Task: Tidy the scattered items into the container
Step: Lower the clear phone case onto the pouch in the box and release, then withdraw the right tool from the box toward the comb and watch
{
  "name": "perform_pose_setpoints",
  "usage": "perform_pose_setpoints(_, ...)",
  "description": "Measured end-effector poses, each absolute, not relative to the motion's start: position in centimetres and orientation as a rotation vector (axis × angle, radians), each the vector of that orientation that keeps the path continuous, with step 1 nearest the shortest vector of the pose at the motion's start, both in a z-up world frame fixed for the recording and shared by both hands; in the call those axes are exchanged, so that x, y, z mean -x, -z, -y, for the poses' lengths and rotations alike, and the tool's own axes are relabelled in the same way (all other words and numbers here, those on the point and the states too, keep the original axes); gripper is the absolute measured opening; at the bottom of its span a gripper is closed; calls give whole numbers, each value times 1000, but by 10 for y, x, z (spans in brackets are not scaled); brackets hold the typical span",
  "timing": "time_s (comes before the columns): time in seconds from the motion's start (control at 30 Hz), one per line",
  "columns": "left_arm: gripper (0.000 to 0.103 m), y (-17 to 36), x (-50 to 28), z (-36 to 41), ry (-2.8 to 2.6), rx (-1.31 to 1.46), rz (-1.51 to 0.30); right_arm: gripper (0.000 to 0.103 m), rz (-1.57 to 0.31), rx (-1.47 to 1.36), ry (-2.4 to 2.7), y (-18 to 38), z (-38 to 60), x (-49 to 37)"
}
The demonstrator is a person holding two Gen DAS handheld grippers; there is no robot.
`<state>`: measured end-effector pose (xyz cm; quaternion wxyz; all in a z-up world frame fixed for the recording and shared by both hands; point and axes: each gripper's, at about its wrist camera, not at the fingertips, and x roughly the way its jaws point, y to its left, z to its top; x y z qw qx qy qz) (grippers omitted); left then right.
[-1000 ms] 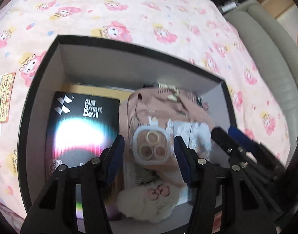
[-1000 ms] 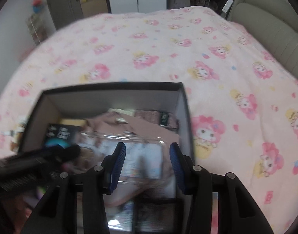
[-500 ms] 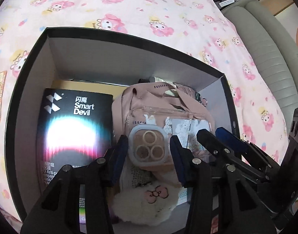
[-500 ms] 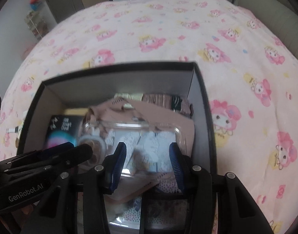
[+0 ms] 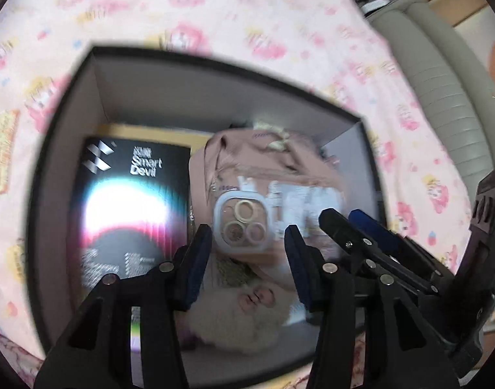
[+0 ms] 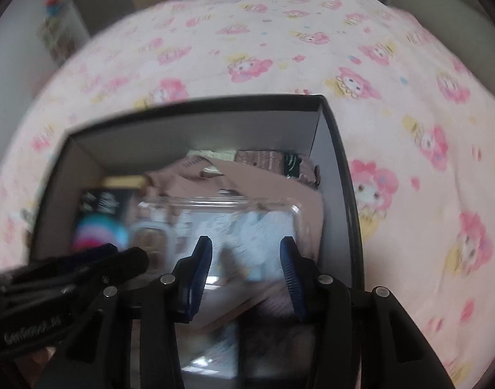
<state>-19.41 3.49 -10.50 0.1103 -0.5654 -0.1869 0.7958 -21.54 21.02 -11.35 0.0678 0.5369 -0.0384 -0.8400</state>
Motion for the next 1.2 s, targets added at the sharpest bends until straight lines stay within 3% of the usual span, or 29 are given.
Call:
perform_pose_setpoints(0.2,51,59,152,-26,-2434,1523,438,41,162,-1366,2736,64,-200,160)
perform_pose_setpoints(0.6,50,31,91,5,-2493,1439,278,41,64,-1266,2702,35,-153,92)
perform_pose_setpoints(1.2,50,27,36,97,-2574,1425,373,41,-112,-1213,2602,23,-59,53)
